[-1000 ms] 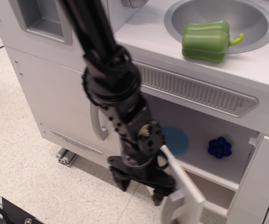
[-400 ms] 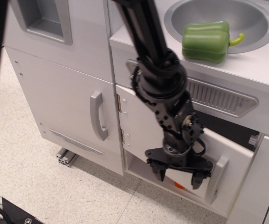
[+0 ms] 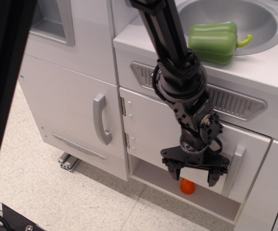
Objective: Close cabinet
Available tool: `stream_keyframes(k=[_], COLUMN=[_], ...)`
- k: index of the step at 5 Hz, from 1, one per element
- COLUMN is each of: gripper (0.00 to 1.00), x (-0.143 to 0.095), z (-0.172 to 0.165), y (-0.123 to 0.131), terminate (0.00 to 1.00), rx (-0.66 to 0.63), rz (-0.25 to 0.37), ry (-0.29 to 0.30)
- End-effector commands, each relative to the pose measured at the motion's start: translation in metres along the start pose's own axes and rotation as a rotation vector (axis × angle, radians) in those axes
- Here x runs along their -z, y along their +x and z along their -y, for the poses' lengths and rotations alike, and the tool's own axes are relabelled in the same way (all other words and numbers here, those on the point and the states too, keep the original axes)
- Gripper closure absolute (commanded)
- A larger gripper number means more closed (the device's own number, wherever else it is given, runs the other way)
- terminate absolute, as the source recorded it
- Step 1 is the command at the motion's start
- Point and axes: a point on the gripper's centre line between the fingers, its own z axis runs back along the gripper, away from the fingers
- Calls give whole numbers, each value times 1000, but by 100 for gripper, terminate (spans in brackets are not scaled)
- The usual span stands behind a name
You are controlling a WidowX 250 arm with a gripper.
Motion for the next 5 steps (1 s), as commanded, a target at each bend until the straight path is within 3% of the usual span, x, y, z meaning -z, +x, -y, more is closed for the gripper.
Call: stream_keyframes(k=[1, 3, 4, 5], gripper=[0, 0, 0, 0], x=[-28, -46, -46, -46], z=[6, -17, -17, -17], y=[5, -37, -37, -37], terminate=[0, 0, 0, 100], rx=[63, 146, 146, 146], rz=[33, -9, -9, -9], ry=[-25, -37, -37, -37])
